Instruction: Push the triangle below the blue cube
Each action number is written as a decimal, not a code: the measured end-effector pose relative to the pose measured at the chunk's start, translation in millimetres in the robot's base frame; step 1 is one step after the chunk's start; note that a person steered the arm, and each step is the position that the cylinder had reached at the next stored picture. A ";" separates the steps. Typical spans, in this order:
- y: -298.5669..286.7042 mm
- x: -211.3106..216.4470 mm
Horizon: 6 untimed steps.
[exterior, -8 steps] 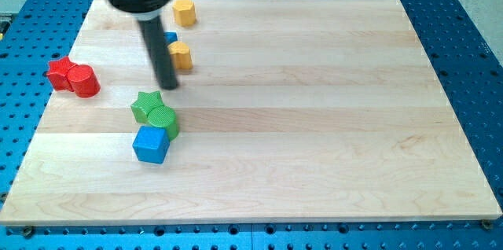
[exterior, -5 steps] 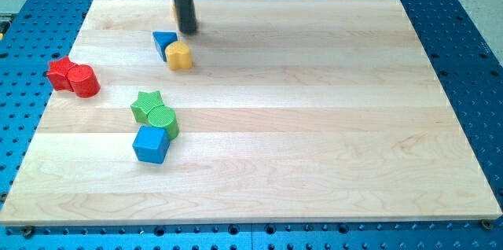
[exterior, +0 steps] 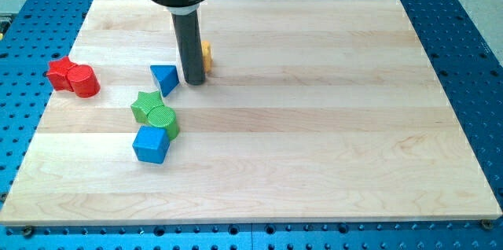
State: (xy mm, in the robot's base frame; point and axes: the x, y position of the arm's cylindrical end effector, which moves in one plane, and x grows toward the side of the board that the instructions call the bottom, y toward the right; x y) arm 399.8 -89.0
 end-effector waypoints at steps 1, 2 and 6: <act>-23.5 0.5; -42.1 8.5; -87.7 24.2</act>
State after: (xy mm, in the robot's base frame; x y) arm 424.0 -176.6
